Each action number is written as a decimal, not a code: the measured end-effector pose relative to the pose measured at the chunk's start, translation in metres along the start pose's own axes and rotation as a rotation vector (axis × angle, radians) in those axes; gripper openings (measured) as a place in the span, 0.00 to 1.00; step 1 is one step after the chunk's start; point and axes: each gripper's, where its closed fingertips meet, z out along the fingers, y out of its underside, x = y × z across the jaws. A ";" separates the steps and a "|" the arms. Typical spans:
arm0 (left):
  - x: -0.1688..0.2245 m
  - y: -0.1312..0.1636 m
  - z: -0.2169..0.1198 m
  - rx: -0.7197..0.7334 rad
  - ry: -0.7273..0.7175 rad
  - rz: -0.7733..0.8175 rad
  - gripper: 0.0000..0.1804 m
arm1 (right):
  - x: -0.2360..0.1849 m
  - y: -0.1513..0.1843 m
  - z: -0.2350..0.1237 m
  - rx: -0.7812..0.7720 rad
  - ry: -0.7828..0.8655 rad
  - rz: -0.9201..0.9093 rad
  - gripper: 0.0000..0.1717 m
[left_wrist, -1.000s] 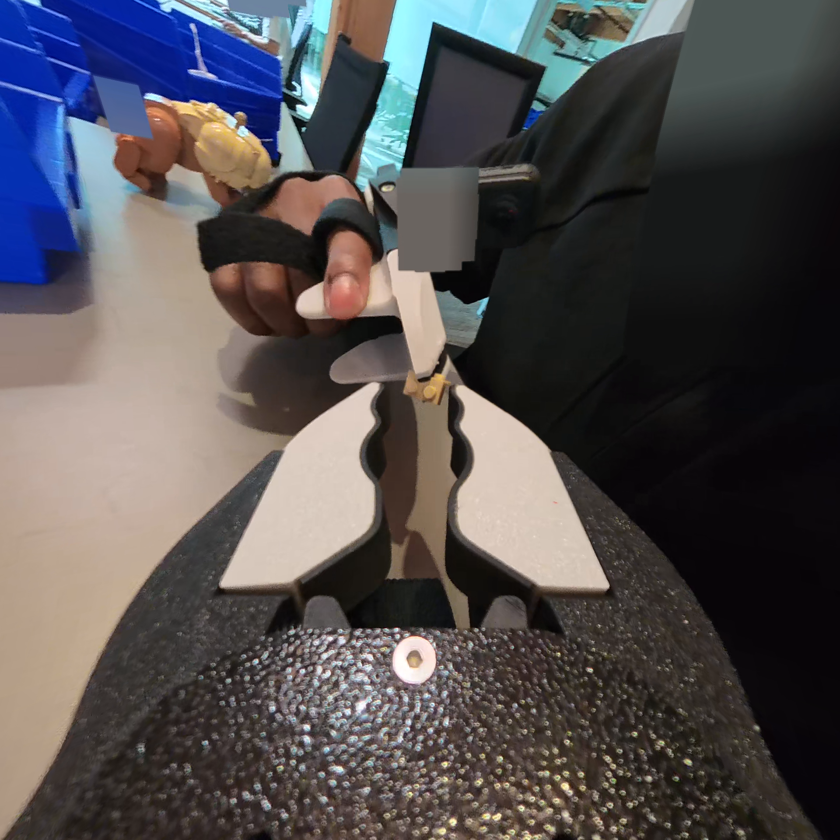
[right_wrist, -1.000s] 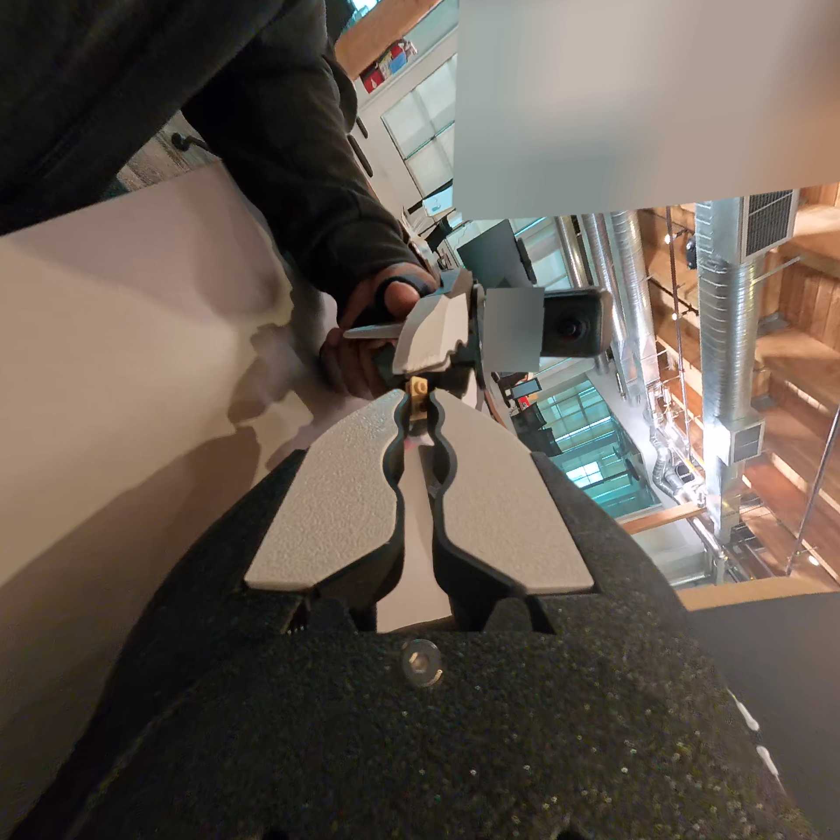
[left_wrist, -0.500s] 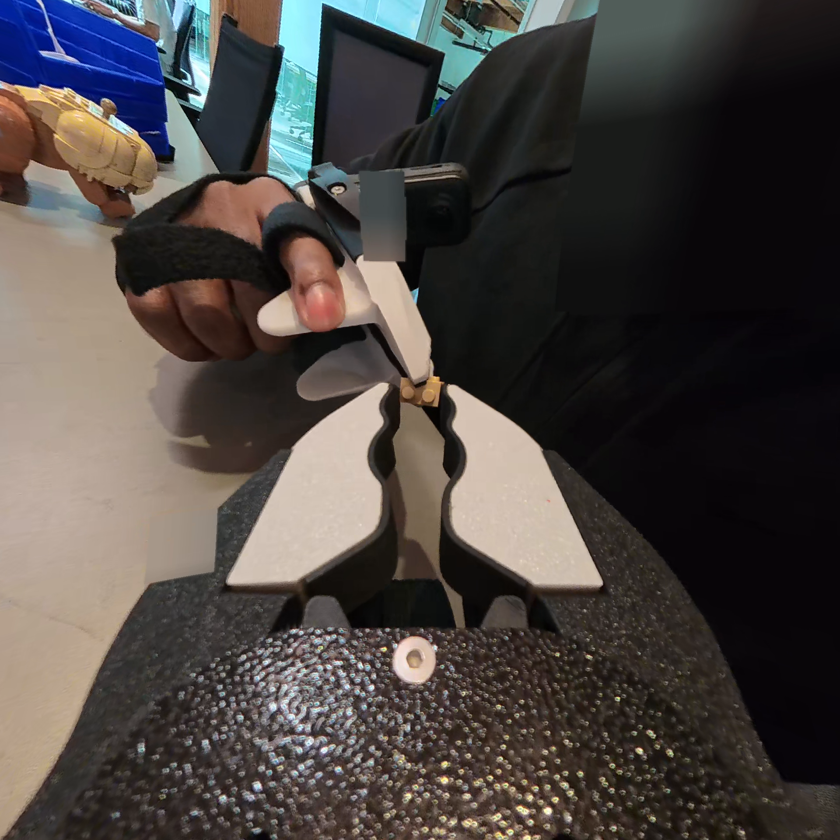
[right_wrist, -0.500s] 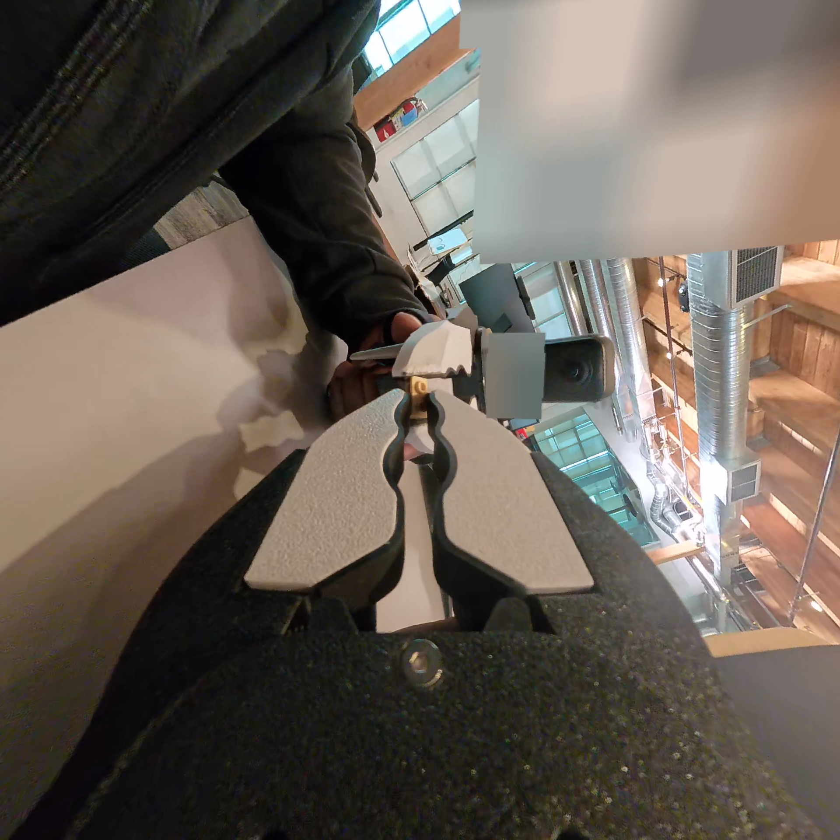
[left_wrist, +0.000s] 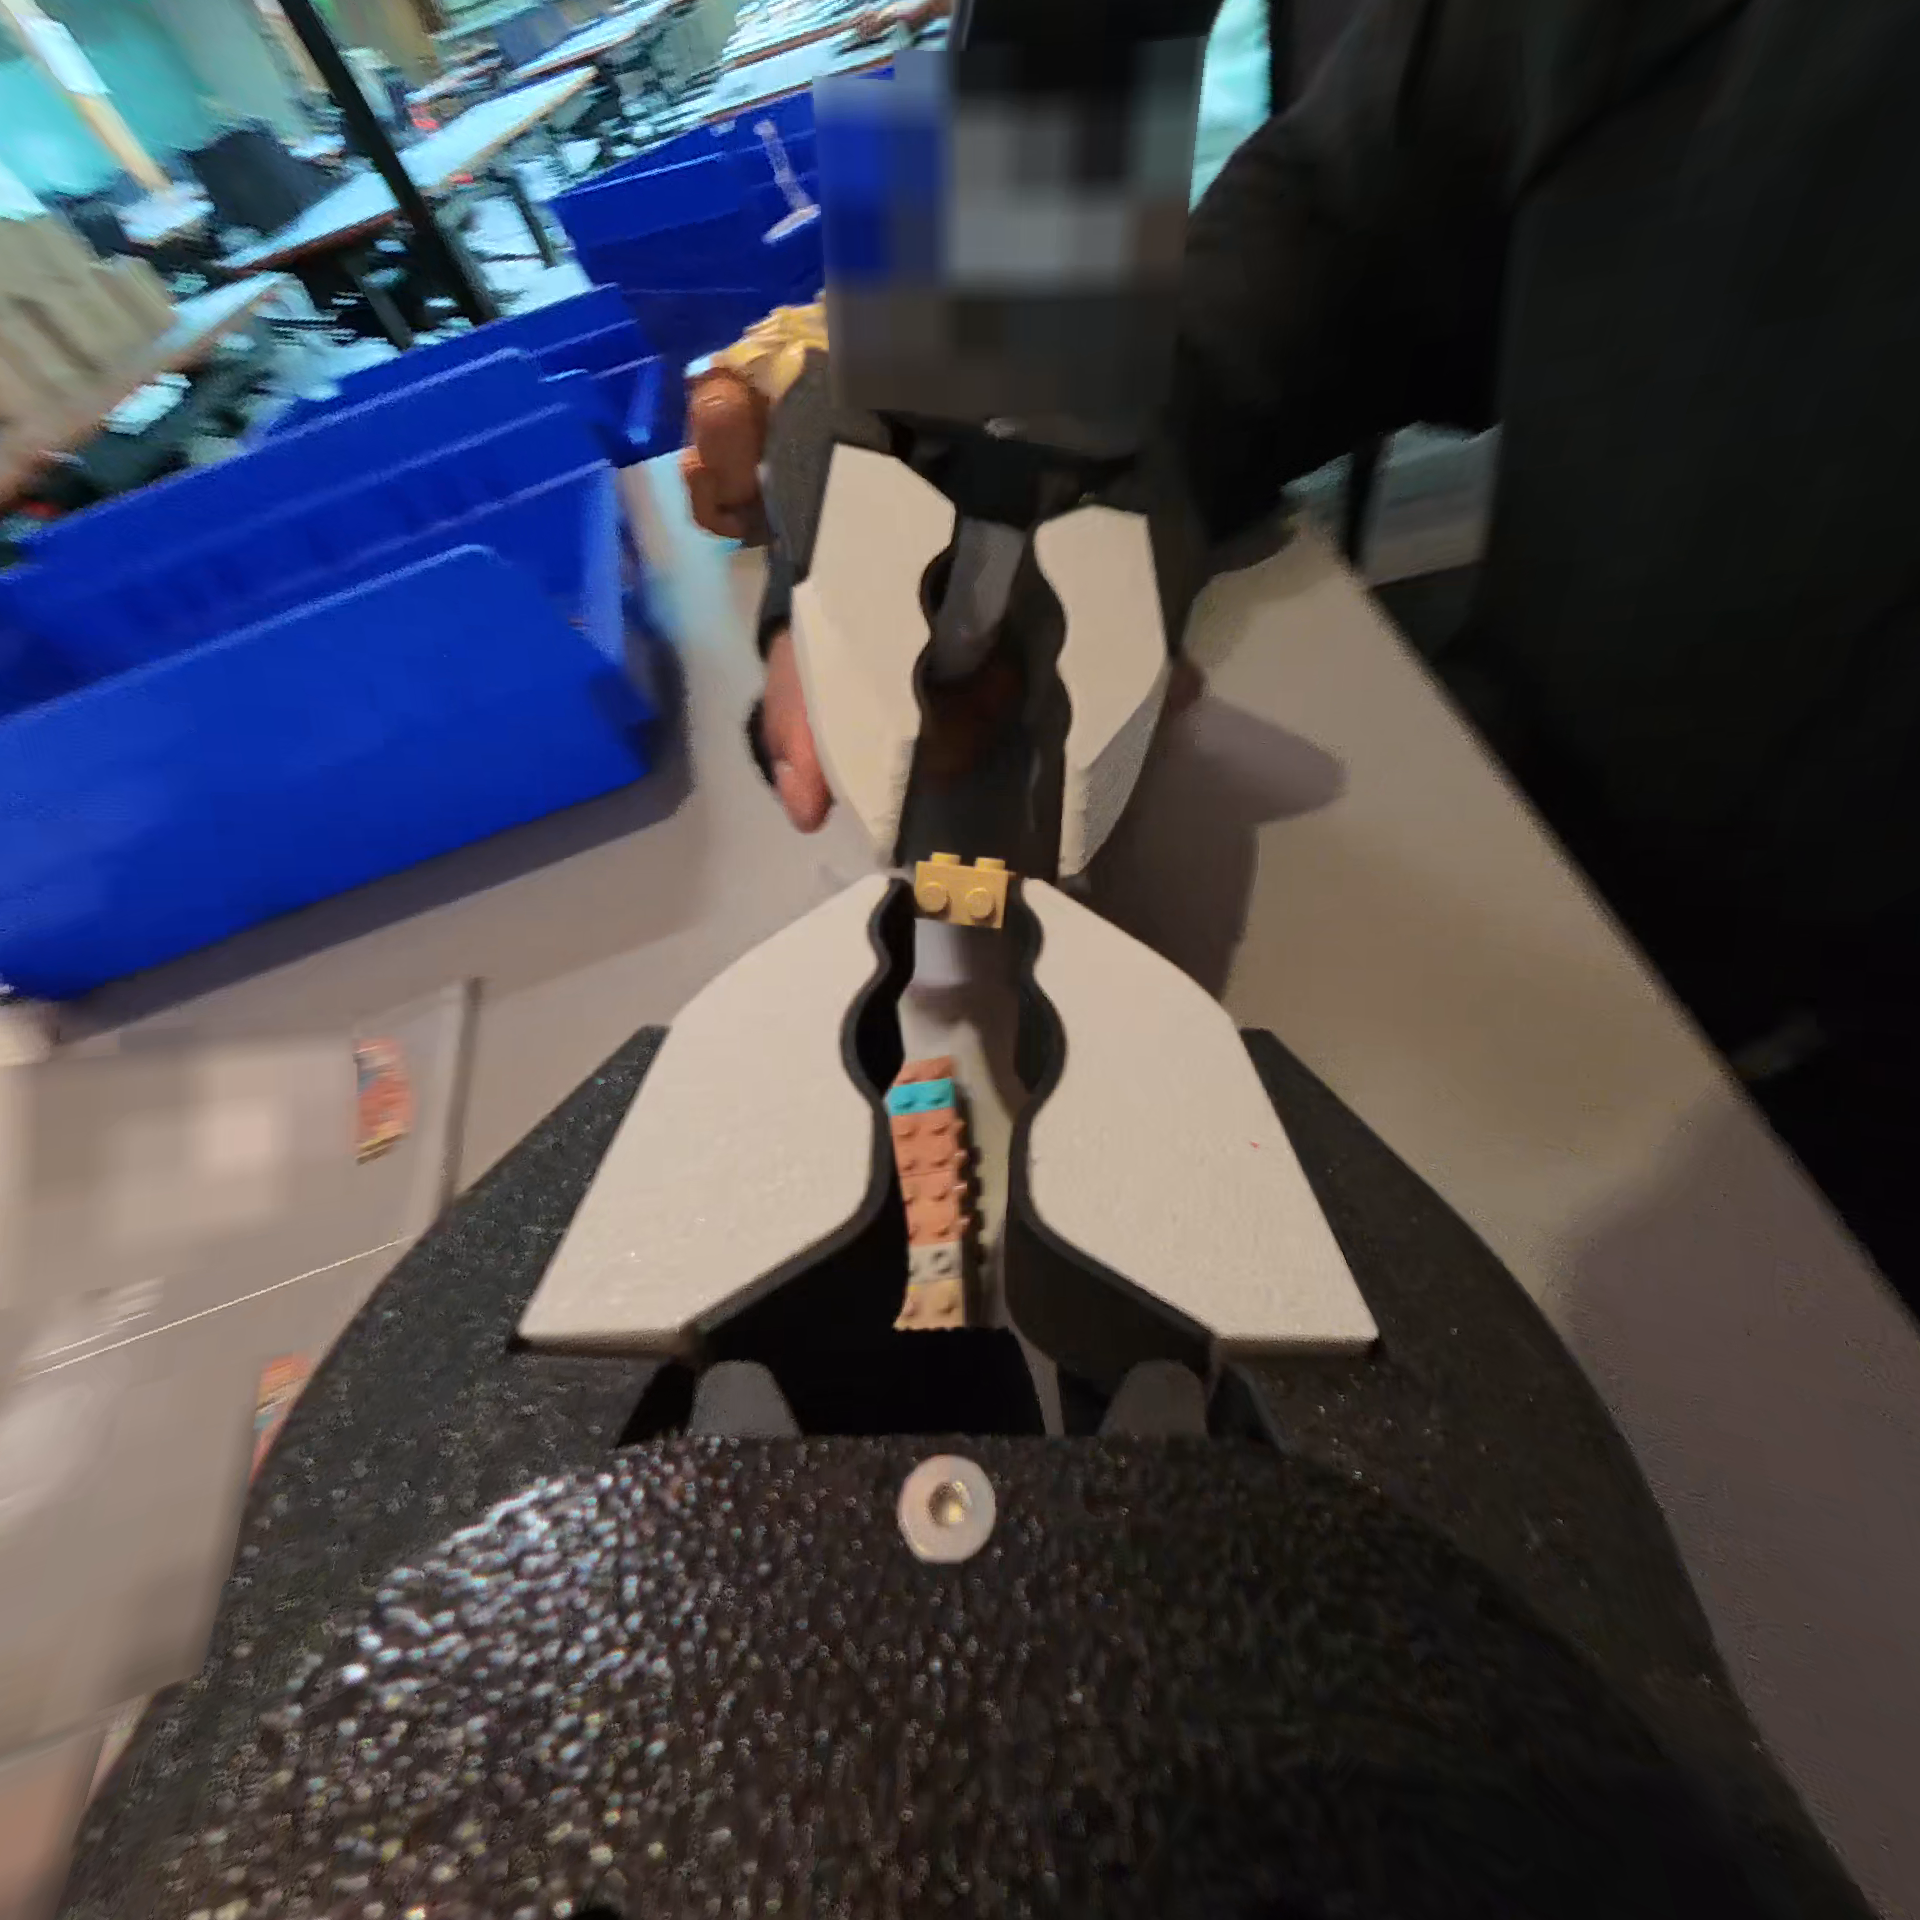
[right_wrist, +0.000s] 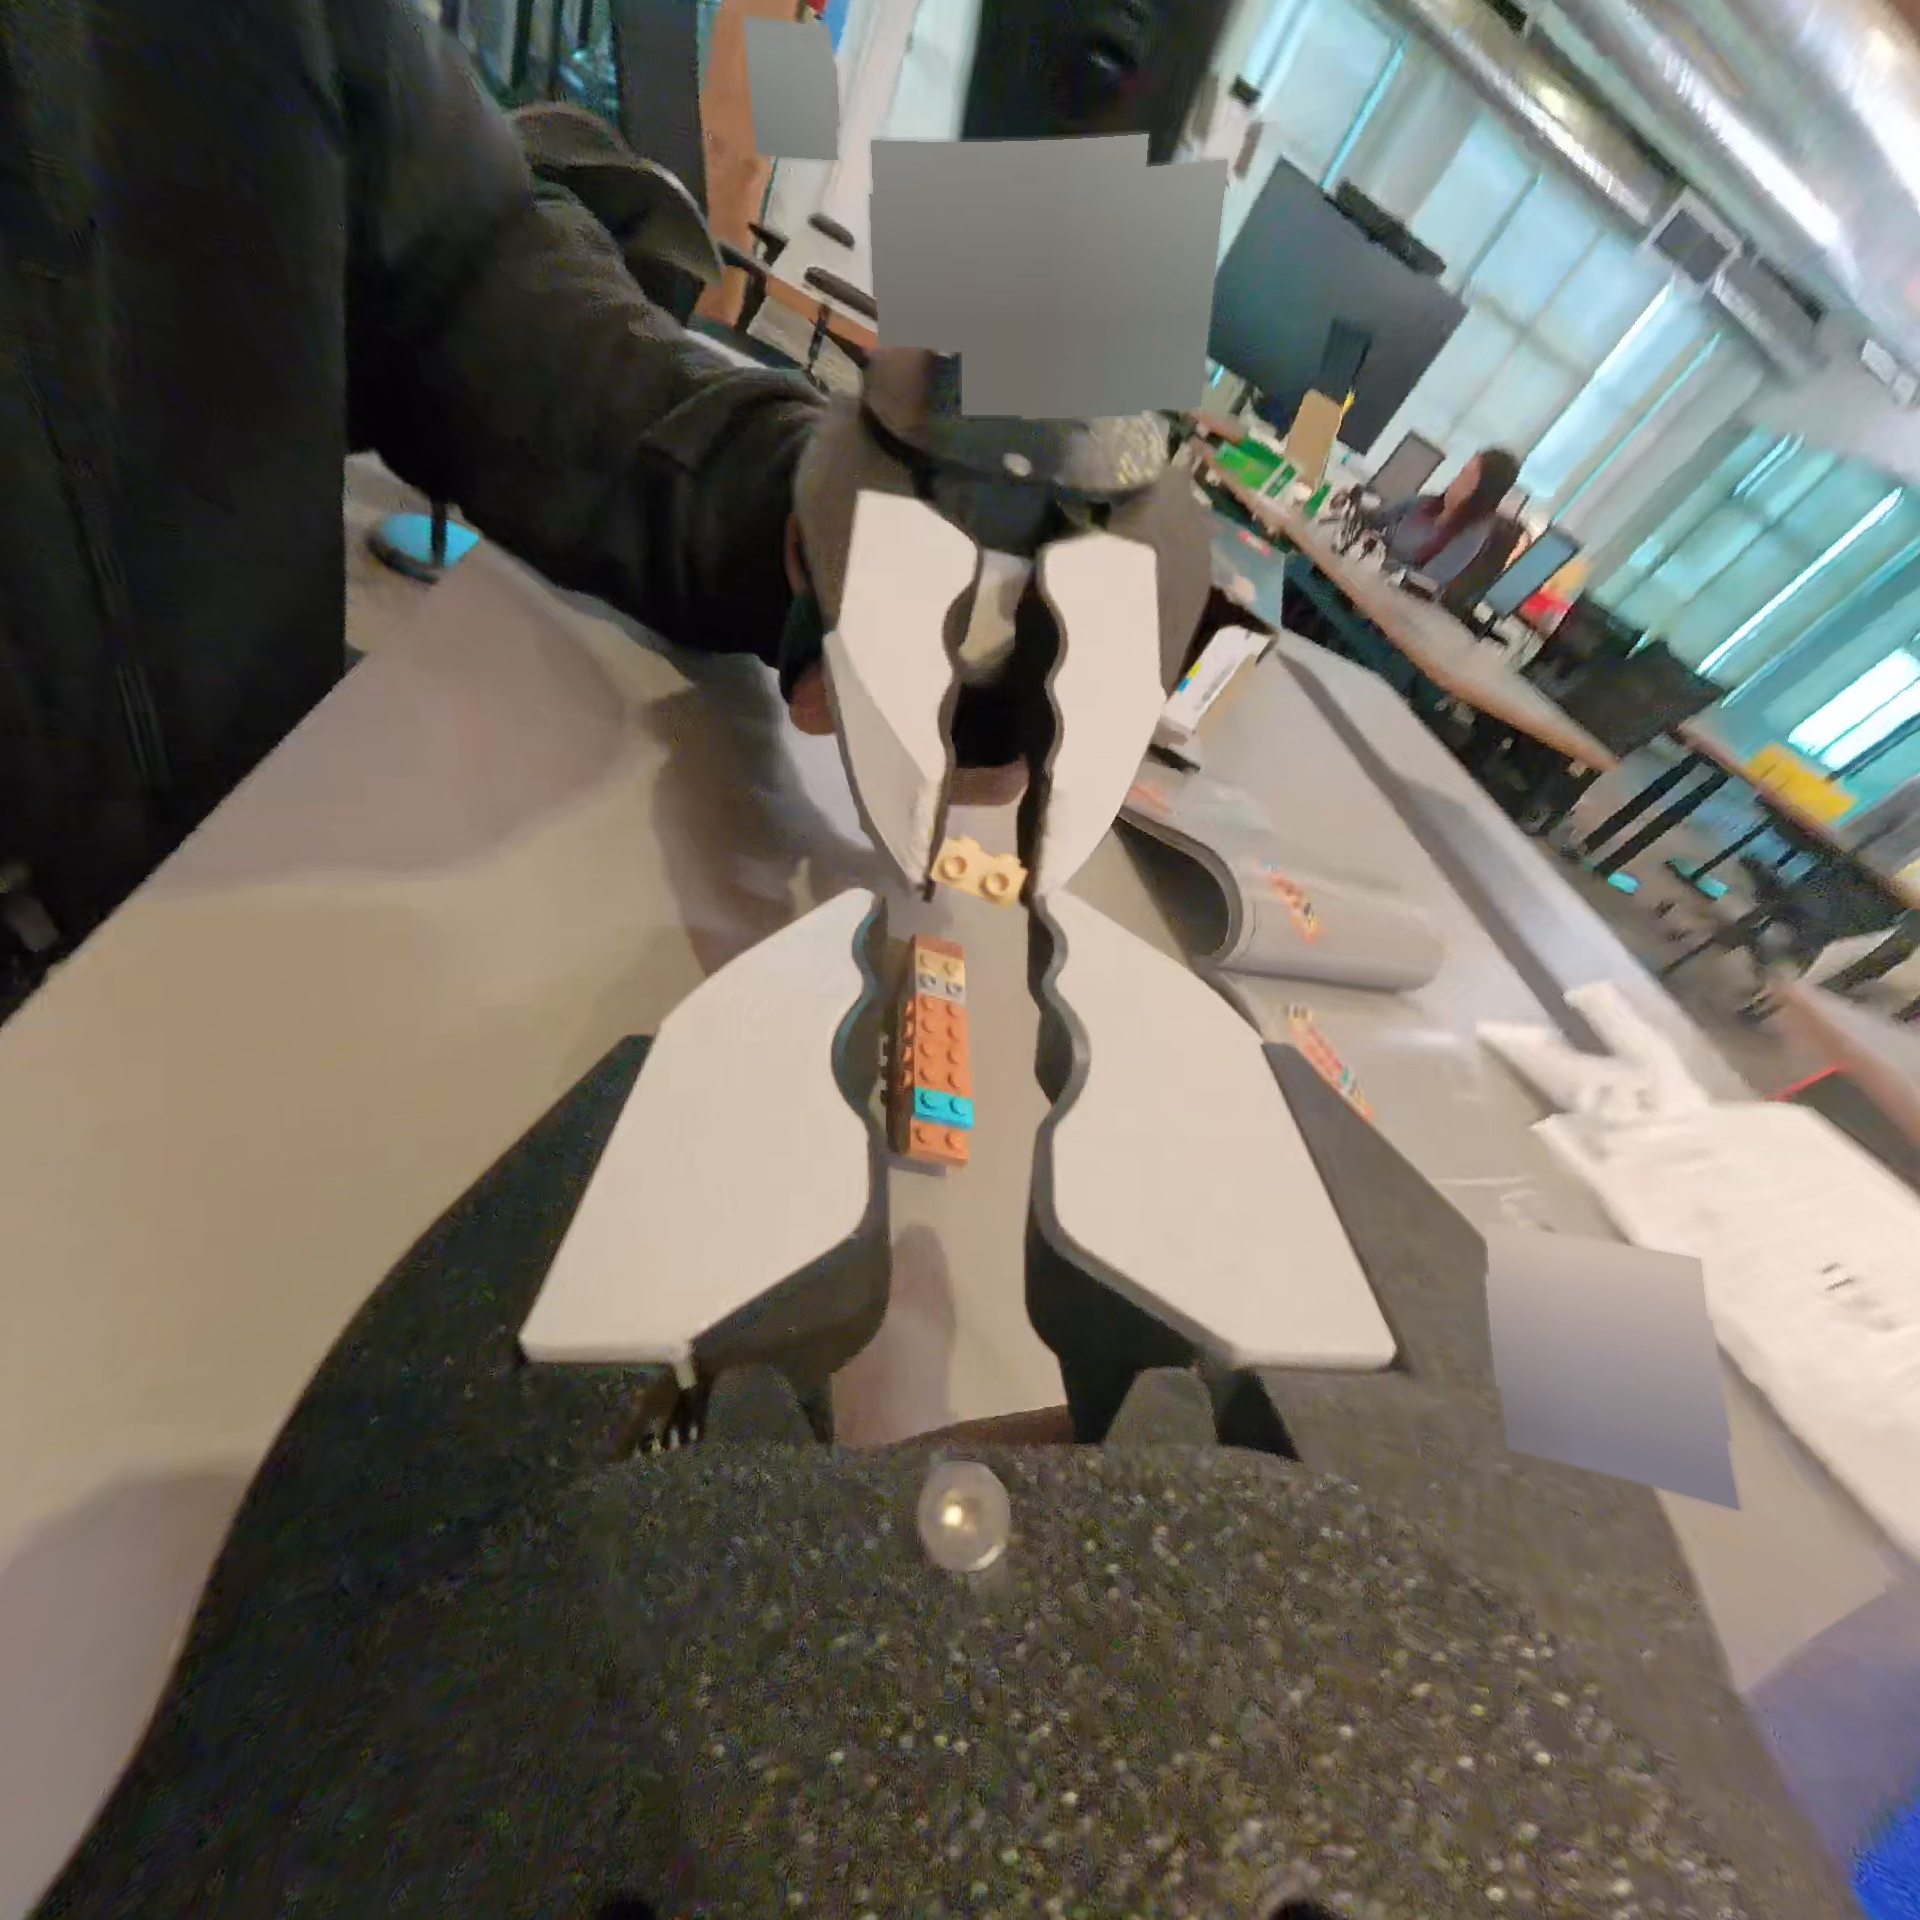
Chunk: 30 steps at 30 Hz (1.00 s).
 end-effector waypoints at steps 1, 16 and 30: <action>-0.005 0.001 -0.001 -0.020 -0.047 0.035 0.09 | 0.003 0.001 0.000 -0.004 0.002 0.042 0.15; -0.003 0.012 0.007 -0.135 -0.129 0.213 0.09 | 0.002 0.012 0.002 -0.053 -0.025 0.120 0.09; -0.001 0.013 0.007 -0.143 -0.115 0.216 0.10 | -0.001 0.014 0.001 -0.060 -0.046 0.080 0.07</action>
